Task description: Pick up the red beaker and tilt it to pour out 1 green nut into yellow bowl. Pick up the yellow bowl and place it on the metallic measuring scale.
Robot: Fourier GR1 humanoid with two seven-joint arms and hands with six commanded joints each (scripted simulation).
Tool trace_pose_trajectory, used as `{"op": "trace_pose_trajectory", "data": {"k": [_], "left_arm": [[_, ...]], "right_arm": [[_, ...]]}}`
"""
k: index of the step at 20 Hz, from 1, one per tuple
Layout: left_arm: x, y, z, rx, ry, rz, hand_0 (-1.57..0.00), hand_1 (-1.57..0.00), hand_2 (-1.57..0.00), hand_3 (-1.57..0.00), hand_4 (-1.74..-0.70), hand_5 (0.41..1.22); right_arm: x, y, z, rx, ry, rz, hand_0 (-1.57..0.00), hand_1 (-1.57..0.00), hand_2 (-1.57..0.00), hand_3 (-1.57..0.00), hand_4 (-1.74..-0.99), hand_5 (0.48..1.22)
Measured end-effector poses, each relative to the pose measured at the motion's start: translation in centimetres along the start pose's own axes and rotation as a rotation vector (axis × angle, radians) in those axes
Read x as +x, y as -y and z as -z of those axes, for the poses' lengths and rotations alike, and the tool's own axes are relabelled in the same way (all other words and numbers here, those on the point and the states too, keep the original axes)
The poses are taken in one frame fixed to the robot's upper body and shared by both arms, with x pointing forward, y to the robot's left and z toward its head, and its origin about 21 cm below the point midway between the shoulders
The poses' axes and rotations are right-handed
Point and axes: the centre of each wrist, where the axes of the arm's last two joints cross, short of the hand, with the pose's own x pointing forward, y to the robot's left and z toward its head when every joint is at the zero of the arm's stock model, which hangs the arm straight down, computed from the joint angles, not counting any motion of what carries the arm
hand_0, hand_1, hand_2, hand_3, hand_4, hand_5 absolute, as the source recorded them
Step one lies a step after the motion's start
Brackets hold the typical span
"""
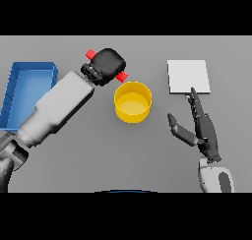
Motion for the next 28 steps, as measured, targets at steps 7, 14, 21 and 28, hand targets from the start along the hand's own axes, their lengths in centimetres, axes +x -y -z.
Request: {"op": "trace_pose_trajectory", "data": {"k": [7,14,21,28], "left_arm": [[1.4,-1.2,1.2,-0.065,0.068,0.299,-1.57,-1.57,-1.57,-1.53,-1.73,1.220],[2.2,-1.9,1.5,-0.113,0.118,0.593,-1.57,-1.57,-1.57,-1.56,-1.74,1.221],[3.7,-3.0,2.2,-0.101,0.139,0.824,-1.57,-1.57,-1.57,-1.57,-1.73,1.221],[2.5,-11.6,1.5,-0.024,0.073,1.026,-1.57,-1.57,-1.57,-1.57,-1.73,1.221]], "right_arm": [[-0.1,-0.3,0.0,-0.028,0.022,-0.048,0.00,0.00,0.00,0.00,-1.185,0.575],[-0.2,-0.3,0.0,-0.030,0.032,-0.027,0.00,0.00,0.00,0.00,-1.130,0.565],[-0.1,-0.2,0.1,-0.034,0.053,-0.041,0.00,0.00,0.00,0.00,-1.130,0.577],[0.0,-0.5,0.2,-0.036,0.053,-0.054,0.00,0.00,0.00,0.00,-1.133,0.557]]}}
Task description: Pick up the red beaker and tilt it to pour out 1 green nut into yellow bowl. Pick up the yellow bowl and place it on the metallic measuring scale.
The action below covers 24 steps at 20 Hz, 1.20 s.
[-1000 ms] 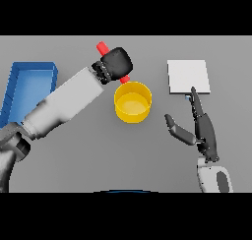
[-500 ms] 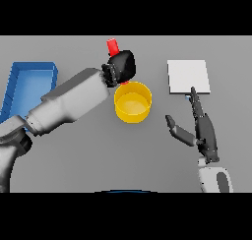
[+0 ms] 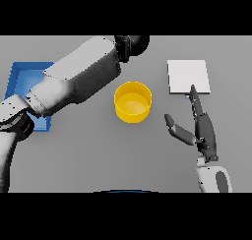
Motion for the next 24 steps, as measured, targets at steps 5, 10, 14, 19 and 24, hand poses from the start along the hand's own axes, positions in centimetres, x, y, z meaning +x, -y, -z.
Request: {"op": "trace_pose_trajectory", "data": {"k": [5,10,14,19,24], "left_arm": [[-9.0,2.4,-3.6,-0.007,-0.250,-0.205,-1.57,-1.57,-1.57,-1.57,-1.73,1.221],[-15.5,9.8,-9.6,-0.038,-0.553,-0.893,-1.57,-1.57,-1.57,-1.51,-1.74,1.221],[-14.6,18.6,-13.7,0.032,-0.705,-1.407,-1.57,-1.57,-1.57,-1.54,-1.74,1.221],[-7.6,26.3,-14.1,-0.042,-0.986,-1.708,-1.57,-1.57,-1.57,-1.56,-1.74,1.221],[-1.5,30.2,-14.3,-0.062,-1.217,-1.983,-1.57,-1.57,-1.57,-1.57,-1.74,1.221]], "right_arm": [[0.1,-0.4,-0.2,0.024,0.016,0.017,0.00,0.00,0.00,0.00,-1.105,0.559],[-0.5,0.3,0.3,0.047,0.013,0.027,0.00,0.00,0.00,0.00,-1.114,0.578],[-0.1,-0.3,0.9,0.052,0.042,0.016,0.00,0.00,0.00,0.00,-1.125,0.601],[-0.3,0.0,1.0,0.078,0.014,-0.023,0.00,0.00,0.00,0.00,-1.142,0.628],[-0.3,0.1,0.8,0.092,0.034,-0.005,0.00,0.00,0.00,0.00,-1.129,0.659]]}}
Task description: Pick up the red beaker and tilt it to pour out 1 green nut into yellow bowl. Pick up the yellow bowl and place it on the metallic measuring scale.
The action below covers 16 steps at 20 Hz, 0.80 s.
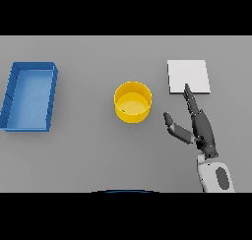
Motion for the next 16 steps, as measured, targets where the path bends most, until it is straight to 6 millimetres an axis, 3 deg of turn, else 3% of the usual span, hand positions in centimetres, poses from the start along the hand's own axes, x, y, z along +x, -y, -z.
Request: {"op": "trace_pose_trajectory", "data": {"k": [6,10,12,14,15,16], "left_arm": [[-7.5,5.1,-1.7,-0.020,-0.069,-0.154,-1.57,-1.57,-1.57,-1.57,-1.74,1.221],[-9.8,7.4,-4.2,-0.040,-0.112,-0.205,-1.57,-1.57,-1.57,-1.57,-1.74,1.050],[-10.2,7.4,-5.2,-0.035,-0.135,-0.216,-1.57,-1.57,-1.57,-1.57,-1.74,0.925],[-10.0,7.6,-6.1,-0.050,-0.177,-0.230,-1.57,-1.57,-1.53,-1.53,-1.52,0.818],[-9.6,7.3,-6.5,-0.057,-0.163,-0.224,-1.47,-1.34,-1.28,-1.32,-1.37,0.774],[-9.7,7.2,-7.0,-0.105,-0.117,-0.209,-1.17,-1.07,-1.02,-1.05,-1.23,0.737]], "right_arm": [[-0.5,0.2,-0.5,0.001,0.008,-0.007,0.00,0.00,0.00,0.00,-1.166,0.676],[-0.7,0.1,-0.5,0.002,-0.003,-0.011,0.00,0.00,0.00,0.00,-1.167,0.675],[-0.7,0.0,-0.3,0.003,-0.003,-0.010,0.00,0.00,0.00,0.00,-1.157,0.671],[-0.2,0.2,-0.3,0.001,-0.002,-0.008,0.00,0.00,0.00,0.00,-1.155,0.670],[-0.2,0.1,-0.6,0.007,0.004,-0.003,0.00,0.00,0.00,0.00,-1.153,0.670],[-0.2,0.0,-0.3,0.006,-0.007,0.000,0.00,0.00,0.00,0.00,-1.151,0.670]]}}
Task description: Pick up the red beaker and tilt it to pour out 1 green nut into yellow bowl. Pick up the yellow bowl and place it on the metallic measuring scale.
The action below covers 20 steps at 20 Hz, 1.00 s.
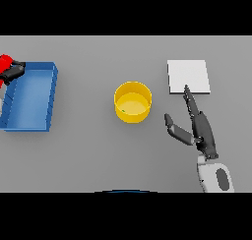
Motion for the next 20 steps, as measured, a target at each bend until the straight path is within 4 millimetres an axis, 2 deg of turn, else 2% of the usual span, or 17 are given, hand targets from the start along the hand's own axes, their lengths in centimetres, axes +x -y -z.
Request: {"op": "trace_pose_trajectory", "data": {"k": [1,3,4,5,7,11,14,16,18,20], "left_arm": [[0.0,-0.5,-0.3,-0.041,0.005,0.001,-0.94,-0.86,-0.82,-0.84,-1.13,0.705],[-0.3,-0.7,-1.0,-0.130,0.032,-0.043,-0.60,-0.55,-0.52,-0.54,-0.98,0.664],[0.1,-1.2,-1.2,-0.144,0.016,-0.002,-0.48,-0.44,-0.42,-0.43,-0.92,0.651],[-0.1,-0.9,-1.2,-0.163,0.001,0.042,-0.38,-0.35,-0.33,-0.34,-0.88,0.644],[-0.1,-0.8,-1.2,-0.173,-0.014,0.102,-0.25,-0.22,-0.21,-0.22,-0.83,0.627],[-0.1,-0.4,-0.8,-0.141,-0.020,0.154,-0.10,-0.09,-0.09,-0.09,-0.78,0.631],[0.3,-0.4,-1.1,-0.120,0.046,0.121,-0.05,-0.05,-0.04,-0.05,-0.78,0.635],[0.4,-0.2,-1.2,-0.116,0.082,0.076,-0.03,-0.03,-0.03,-0.03,-0.79,0.652],[0.6,0.0,-1.5,-0.125,0.096,0.048,-0.02,-0.02,-0.02,-0.02,-0.80,0.661],[0.1,0.3,-1.5,-0.130,0.099,0.037,-0.01,-0.01,-0.01,-0.01,-0.80,0.673]], "right_arm": [[0.1,-0.1,0.2,-0.005,-0.009,-0.004,0.00,0.00,0.00,0.00,-1.149,0.670],[-0.3,-0.2,-0.3,-0.004,-0.002,-0.005,0.00,0.00,0.00,0.00,-1.153,0.670],[-0.3,0.1,-0.3,-0.008,-0.008,-0.007,0.00,0.00,0.00,0.00,-1.155,0.670],[-0.2,0.0,0.0,-0.011,-0.007,0.002,0.00,0.00,0.00,0.00,-1.155,0.669],[-0.2,0.4,0.2,-0.012,0.000,-0.016,0.00,0.00,0.00,0.00,-1.156,0.665],[-0.2,-0.2,0.3,-0.004,-0.001,-0.036,0.00,0.00,0.00,0.00,-1.154,0.657],[0.2,-0.3,0.3,-0.021,-0.054,-0.101,0.00,0.00,0.00,0.00,-1.115,0.638],[1.1,-0.1,1.2,0.053,0.013,-0.145,0.00,0.00,0.00,0.00,-1.080,0.662],[1.5,0.9,2.2,0.164,0.029,-0.239,0.00,0.00,0.00,0.00,-1.103,0.662],[1.9,1.1,3.3,0.255,0.021,-0.417,0.00,0.00,0.00,0.00,-1.128,0.637]]}}
